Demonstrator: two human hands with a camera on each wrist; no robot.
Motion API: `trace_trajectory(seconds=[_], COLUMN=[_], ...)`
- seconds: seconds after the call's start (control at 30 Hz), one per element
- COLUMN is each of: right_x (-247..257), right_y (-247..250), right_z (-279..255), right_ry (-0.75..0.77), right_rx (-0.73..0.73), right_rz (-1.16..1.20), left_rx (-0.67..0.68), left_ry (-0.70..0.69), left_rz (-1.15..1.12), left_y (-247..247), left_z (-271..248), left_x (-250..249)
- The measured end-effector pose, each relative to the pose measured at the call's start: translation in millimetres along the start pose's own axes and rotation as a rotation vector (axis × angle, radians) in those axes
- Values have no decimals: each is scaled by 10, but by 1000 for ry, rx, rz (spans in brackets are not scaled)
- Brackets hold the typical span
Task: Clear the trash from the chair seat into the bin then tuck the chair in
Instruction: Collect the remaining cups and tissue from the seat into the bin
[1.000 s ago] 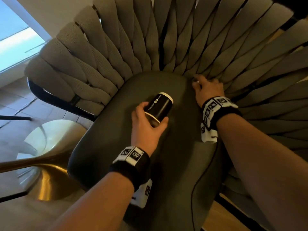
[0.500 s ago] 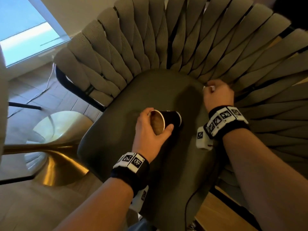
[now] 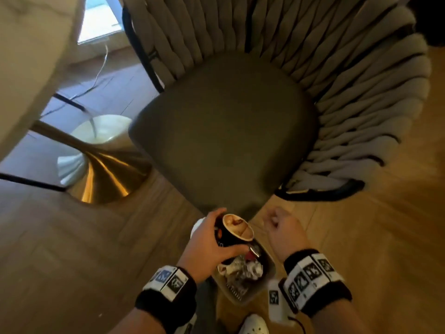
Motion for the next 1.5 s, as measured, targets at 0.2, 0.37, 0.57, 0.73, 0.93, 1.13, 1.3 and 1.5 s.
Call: trace_trajectory(seconds=[0.2,0.37,0.57,0.73,0.93,1.13,1.3,1.5], right_x=[-1363,-1854,-2007,-1851,-1520,-1529,-1627,-1661], right_y=[-1047,-1659,-1925,-1587,-734,417,943,1117], right_z=[-241,28,253,103,-709,-1702,-2259,-2705], right_ry=[-161,-164,-57,44,259,326,289,256], right_rx=[207,240,223,204,265,211,170,162], right_rz=[-266,-364,-419,-491,-762,-908,-911,-876], left_rx=[-3,-64,-28,53,58,-202,-252,-169], left_ry=[134,207,276,266,211,260,349,425], left_rz=[54,91,177,258,356,450,462,502], left_y=[-643,-982,-1264,-1121,-360,702,1063,1150], left_z=[-521,-328,-153,-382,-1245,-2693,-3661,-4084], left_x=[1093,1966,2404,2254,1513,836,422,328])
Point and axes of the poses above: each hand's wrist, its own z-axis towards the middle knuckle, its own y-axis out of the back of the hand, x = y × z, the point moved 10 cm from there along z, towards the middle knuckle, and after that the axes turned 8 degrees about -y, right-handed, at the moved point
